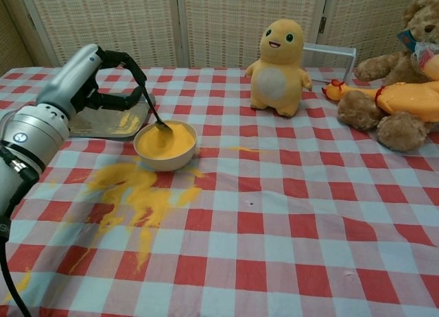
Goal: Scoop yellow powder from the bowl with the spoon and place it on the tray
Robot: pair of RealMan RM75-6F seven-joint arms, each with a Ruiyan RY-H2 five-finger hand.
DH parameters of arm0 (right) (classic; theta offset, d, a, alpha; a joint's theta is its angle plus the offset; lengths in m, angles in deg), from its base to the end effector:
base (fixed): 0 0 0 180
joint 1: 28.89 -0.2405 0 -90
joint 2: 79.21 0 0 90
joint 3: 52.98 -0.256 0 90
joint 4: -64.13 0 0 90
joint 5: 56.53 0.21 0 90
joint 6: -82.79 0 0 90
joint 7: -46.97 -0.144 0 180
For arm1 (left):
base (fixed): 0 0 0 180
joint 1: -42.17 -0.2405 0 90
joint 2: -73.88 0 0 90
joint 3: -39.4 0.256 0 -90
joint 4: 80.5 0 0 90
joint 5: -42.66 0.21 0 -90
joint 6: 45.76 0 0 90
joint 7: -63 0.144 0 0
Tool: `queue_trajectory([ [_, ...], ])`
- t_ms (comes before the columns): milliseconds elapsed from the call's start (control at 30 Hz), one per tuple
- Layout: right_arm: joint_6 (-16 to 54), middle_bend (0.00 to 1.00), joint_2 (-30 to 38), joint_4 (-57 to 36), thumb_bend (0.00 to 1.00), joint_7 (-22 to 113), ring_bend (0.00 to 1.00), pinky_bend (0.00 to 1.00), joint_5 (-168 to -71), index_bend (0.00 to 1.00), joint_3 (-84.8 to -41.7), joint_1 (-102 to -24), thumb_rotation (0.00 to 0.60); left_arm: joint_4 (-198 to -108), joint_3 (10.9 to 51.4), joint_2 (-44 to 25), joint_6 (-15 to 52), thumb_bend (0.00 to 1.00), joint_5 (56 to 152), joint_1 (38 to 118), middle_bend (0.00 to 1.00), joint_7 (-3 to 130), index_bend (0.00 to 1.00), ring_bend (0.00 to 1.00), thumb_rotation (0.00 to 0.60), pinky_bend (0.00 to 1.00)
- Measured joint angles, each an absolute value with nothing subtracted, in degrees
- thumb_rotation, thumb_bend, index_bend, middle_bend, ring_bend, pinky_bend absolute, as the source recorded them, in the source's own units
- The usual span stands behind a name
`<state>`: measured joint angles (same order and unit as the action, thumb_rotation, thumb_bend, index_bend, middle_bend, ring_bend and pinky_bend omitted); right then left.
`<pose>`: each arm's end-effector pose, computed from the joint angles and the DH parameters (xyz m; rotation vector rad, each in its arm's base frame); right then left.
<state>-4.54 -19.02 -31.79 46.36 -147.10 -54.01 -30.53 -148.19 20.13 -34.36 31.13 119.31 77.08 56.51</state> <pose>-0.3029 -0.1564 0.1713 1.4169 -0.9045 0.9147 -0.1408 0.3407 -0.0253 -1.2710 -1.1225 -1.5504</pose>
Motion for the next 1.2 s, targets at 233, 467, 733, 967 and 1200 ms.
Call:
queue_trajectory([
  [233,-4.5,0.0,-19.0,-31.7,0.0,46.4,0.0,0.0,-147.2,0.0,-54.0,-30.6,0.6,-150.2,20.8,-33.5,31.2,0.75,119.2,76.4,0.37,56.3,0.87,0.1,0.6,0.04],
  [467,-4.7,0.0,-19.0,-31.9,0.0,46.3,0.0,0.0,-148.2,0.0,-53.6,-30.5,0.6,-156.8,22.7,-31.0,30.9,0.74,119.3,74.8,0.37,56.8,0.87,0.1,0.6,0.04],
  [733,-5.5,0.0,-19.3,-32.0,0.0,45.8,0.0,0.0,-149.2,0.0,-53.2,-30.2,0.6,-165.7,24.1,-27.1,30.0,0.74,117.9,73.4,0.36,63.2,0.87,0.1,0.6,0.04],
  [967,-5.8,0.0,-19.3,-31.9,0.0,45.7,0.0,0.0,-149.4,0.0,-53.2,-30.0,0.6,-166.8,23.4,-26.4,27.6,0.75,113.9,73.4,0.36,66.3,0.87,0.1,0.6,0.04],
  [1200,-5.5,0.0,-19.3,-31.9,0.0,45.8,0.0,0.0,-149.0,0.0,-53.3,-30.1,0.6,-165.4,21.9,-26.6,25.7,0.74,111.6,74.3,0.36,66.6,0.87,0.1,0.6,0.04],
])
